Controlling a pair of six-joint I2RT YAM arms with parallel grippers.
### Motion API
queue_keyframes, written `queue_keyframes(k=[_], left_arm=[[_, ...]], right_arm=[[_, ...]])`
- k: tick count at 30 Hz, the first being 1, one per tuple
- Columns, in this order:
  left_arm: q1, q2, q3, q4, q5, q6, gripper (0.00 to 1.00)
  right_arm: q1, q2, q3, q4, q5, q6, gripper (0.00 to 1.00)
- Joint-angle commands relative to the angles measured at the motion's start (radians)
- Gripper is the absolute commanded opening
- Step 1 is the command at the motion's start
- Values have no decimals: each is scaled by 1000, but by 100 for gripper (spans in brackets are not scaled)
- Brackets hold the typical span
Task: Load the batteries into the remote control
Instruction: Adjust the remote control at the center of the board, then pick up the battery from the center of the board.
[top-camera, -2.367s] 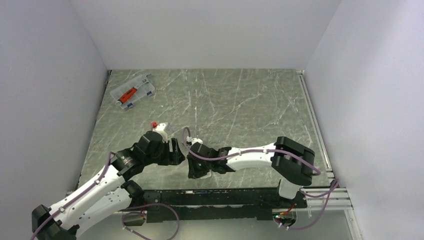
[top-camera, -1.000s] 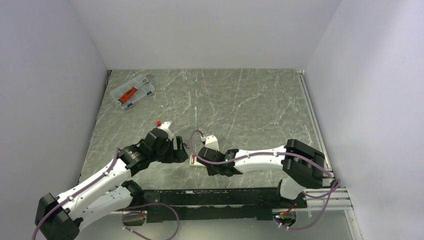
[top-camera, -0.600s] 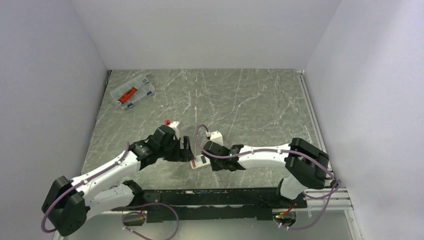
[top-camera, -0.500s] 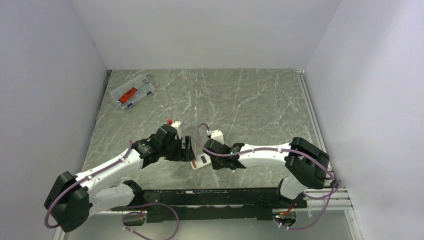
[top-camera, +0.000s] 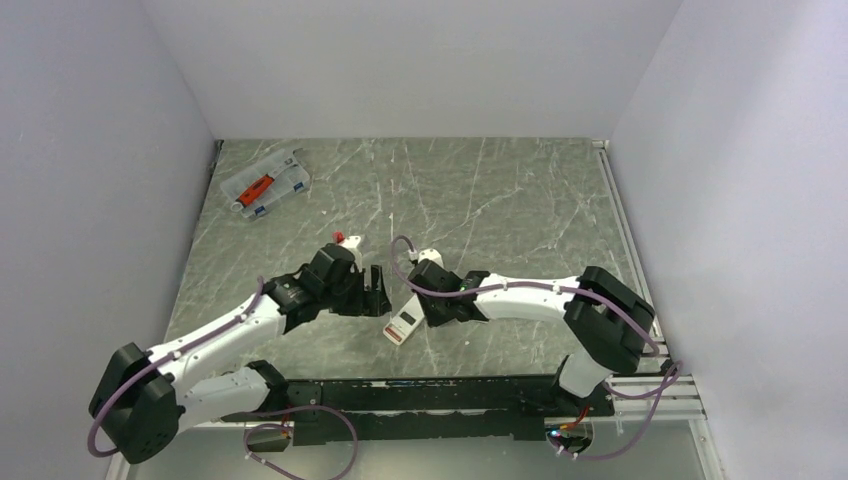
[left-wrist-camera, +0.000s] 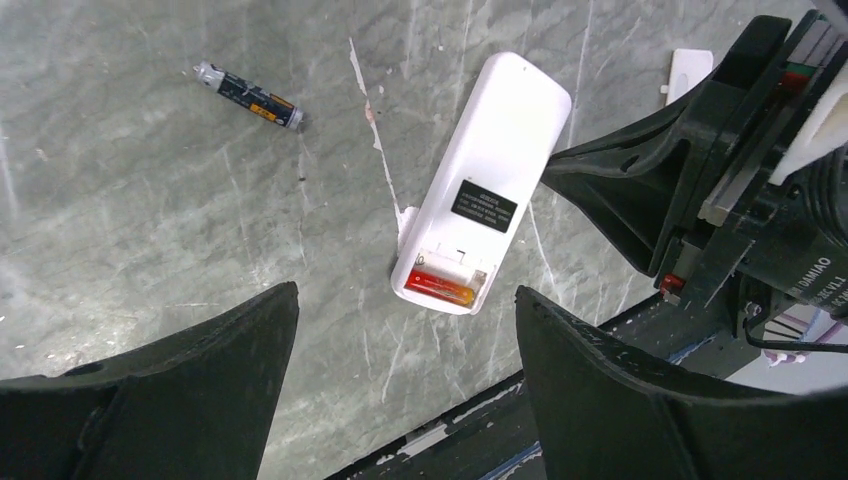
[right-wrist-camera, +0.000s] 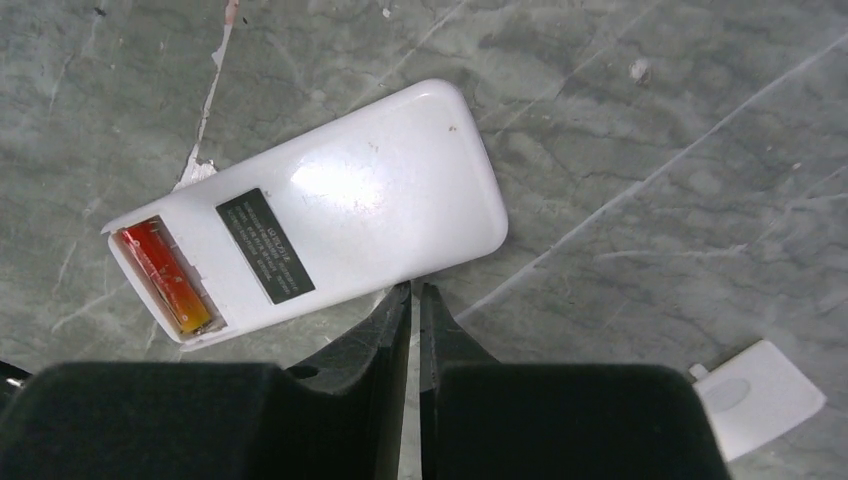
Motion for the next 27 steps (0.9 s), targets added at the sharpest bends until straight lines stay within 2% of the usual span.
queue_keyframes(k=[1, 6, 11, 18, 27], left_arm=[[0, -87, 65, -68, -55, -7, 85], [1, -180, 92, -145, -81, -16, 86], [1, -262, 139, -236, -132, -2, 87], [1, -348, 221, -358, -142, 20, 88], [1, -417, 310, -476, -132, 87, 89]], right_arm=[[-3, -33, 78, -76, 24, -87, 12], [-5, -102, 151, -170, 83, -138, 25], [-8, -129, 225, -190, 54, -177, 38], [-8, -60, 357, -188, -36, -204, 41], [-9, 149, 563, -218, -98, -218, 45]])
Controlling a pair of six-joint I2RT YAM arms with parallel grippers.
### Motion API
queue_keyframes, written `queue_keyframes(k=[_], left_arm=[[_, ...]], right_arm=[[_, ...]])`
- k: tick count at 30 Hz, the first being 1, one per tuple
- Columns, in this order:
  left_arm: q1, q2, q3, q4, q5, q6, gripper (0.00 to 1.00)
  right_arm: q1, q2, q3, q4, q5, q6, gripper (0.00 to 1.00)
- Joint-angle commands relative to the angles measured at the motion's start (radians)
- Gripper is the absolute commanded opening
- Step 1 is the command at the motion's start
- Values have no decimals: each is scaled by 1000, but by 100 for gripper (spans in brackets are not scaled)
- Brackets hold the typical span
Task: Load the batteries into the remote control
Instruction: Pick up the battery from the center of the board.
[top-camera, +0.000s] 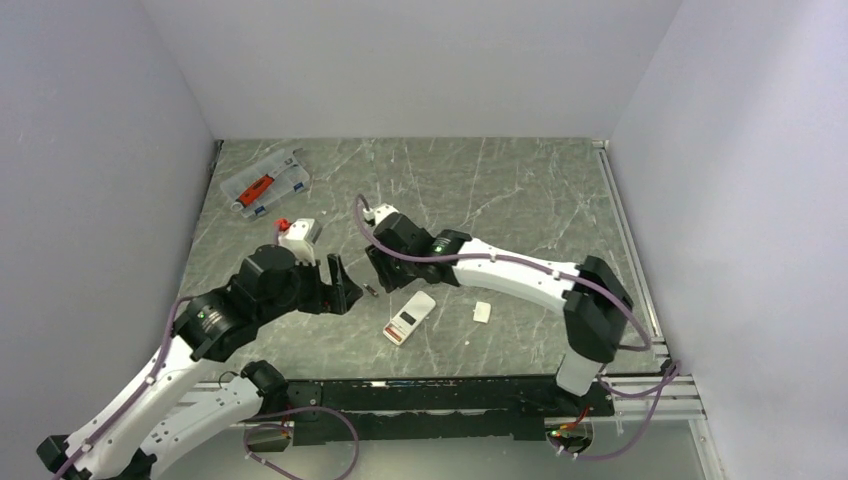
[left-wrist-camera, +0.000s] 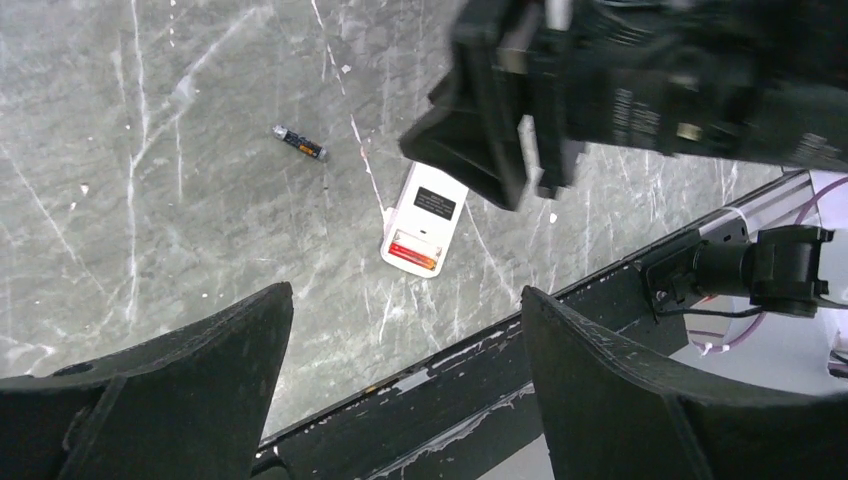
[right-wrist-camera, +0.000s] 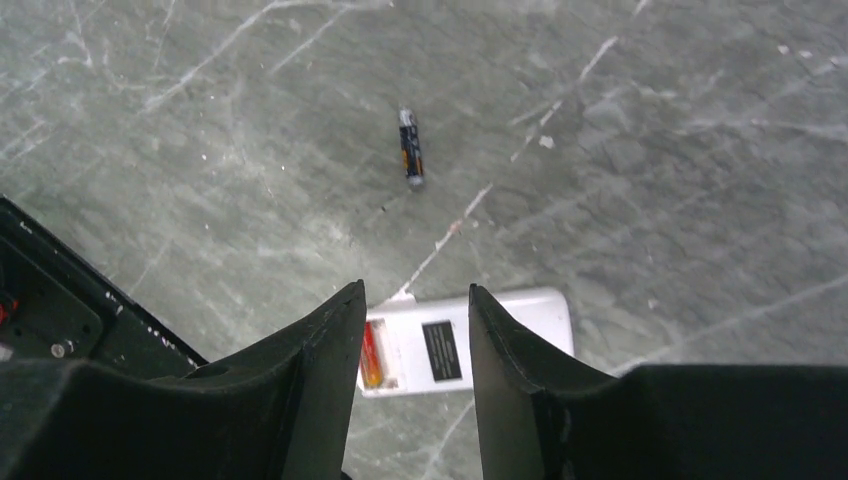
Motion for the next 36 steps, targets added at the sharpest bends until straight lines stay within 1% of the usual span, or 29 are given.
queue_keyframes(k=[1, 4, 6, 10, 13, 16, 19, 20, 21, 23, 24, 26, 31, 36], left_arm=[[1, -32, 53, -69, -5, 59, 90], [1, -59, 56, -83, -3, 74, 90], [1, -80, 55, -73, 27, 86, 91], [1, -114, 57, -65, 78, 114, 91], [1, -143, 43, -47, 113, 128, 93], [0, -172, 16, -10, 151, 130, 94], [1, -190, 13, -11, 151, 130, 95], [1, -198, 9, -6, 152, 131, 96], [2, -201, 6, -3, 154, 131, 97], [1, -202, 4, 2, 165, 132, 98], [0, -200, 2, 6, 170, 134, 98], [0, -191, 0, 10, 174, 134, 98], [1, -179, 0, 13, 183, 138, 98], [0, -185, -2, 13, 180, 137, 98]], right_arm=[[-5, 103, 118, -33, -43, -20, 45], [-5, 168, 169, -41, -43, -19, 46], [-6, 212, 201, -48, -47, -18, 46], [-16, 275, 247, -56, -48, -9, 40], [-30, 313, 266, -52, -41, 1, 29], [-41, 350, 281, -60, -38, 9, 15], [-46, 374, 280, -51, -47, 17, 13], [-46, 379, 279, -47, -54, 18, 13], [-46, 383, 278, -42, -63, 18, 16], [-46, 382, 273, -25, -75, 23, 28], [-46, 381, 272, -18, -81, 25, 32], [-46, 384, 275, -6, -92, 30, 38], [-46, 418, 305, 6, -138, 47, 40], [-45, 456, 333, 8, -146, 59, 42]])
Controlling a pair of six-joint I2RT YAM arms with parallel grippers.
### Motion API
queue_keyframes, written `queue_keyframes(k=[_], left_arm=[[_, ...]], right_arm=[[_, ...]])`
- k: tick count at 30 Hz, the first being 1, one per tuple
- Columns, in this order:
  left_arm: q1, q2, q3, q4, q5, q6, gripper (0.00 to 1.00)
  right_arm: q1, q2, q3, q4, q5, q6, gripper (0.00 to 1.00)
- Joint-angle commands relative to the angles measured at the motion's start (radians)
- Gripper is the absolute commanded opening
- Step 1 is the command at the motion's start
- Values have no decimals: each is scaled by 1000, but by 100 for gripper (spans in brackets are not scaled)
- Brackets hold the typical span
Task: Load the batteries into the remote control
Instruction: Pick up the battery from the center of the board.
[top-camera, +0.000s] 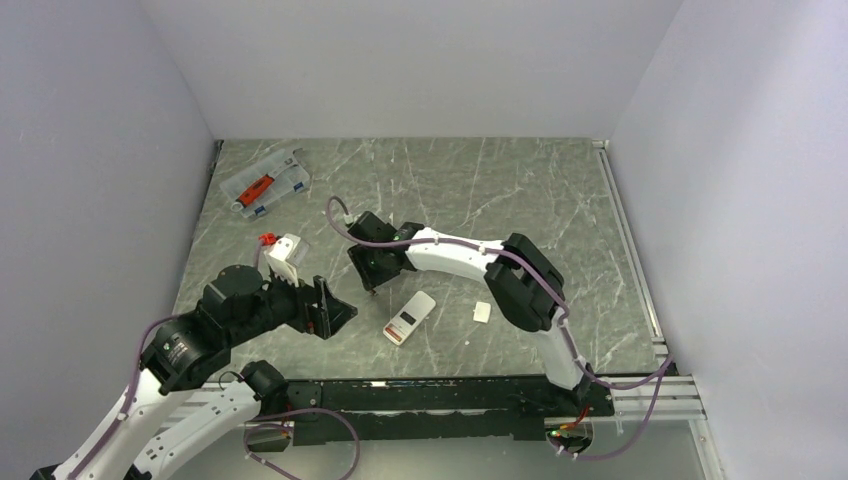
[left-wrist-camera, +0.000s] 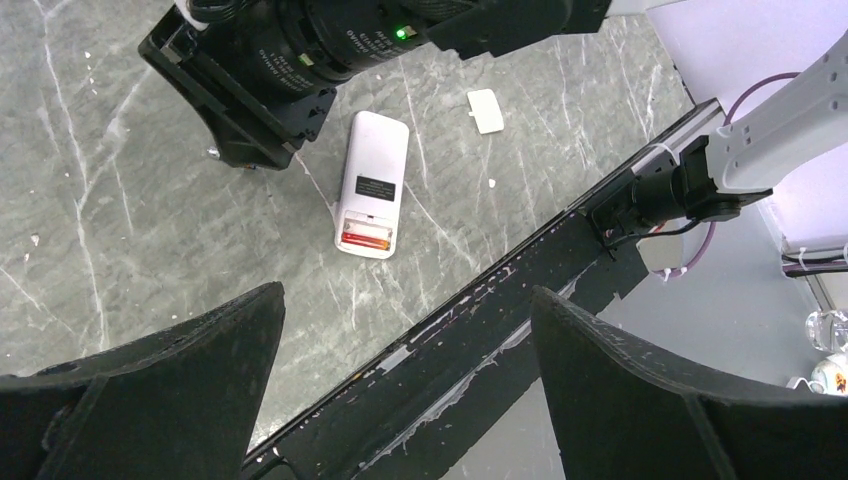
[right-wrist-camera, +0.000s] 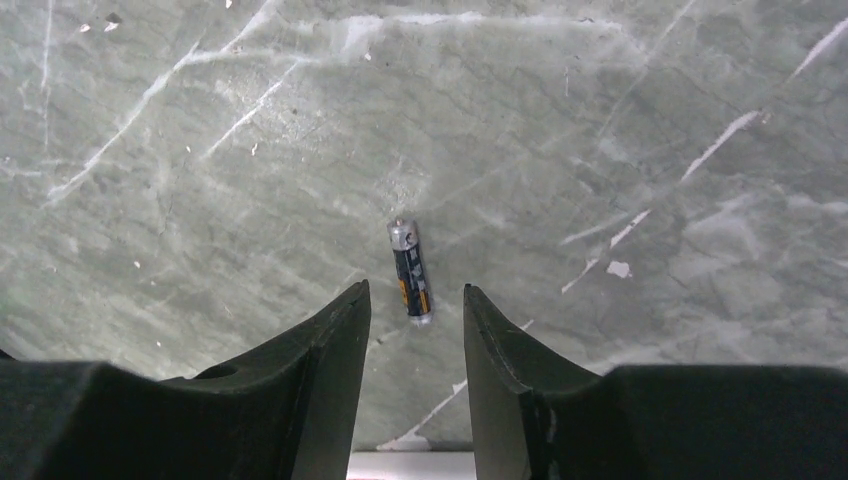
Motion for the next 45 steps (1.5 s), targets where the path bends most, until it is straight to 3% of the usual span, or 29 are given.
queue_keyframes(k=[1, 11, 27, 33, 45], left_arm=[[2, 0, -4, 43, 17, 18, 98], [1, 10, -5, 48, 24, 18, 98], [1, 10, -5, 45, 17, 17, 98], [0, 7, -5, 44, 13, 15, 98], [0, 8, -4, 40, -2, 12, 99]], right_arm=[[4, 32, 54, 28, -21, 22, 42], [20, 83, 93, 12, 7, 19, 40], [74, 122, 130, -91, 219, -4, 31], [85, 131, 134, -103, 234, 1, 12], [73, -146, -74, 45, 150, 138, 0]])
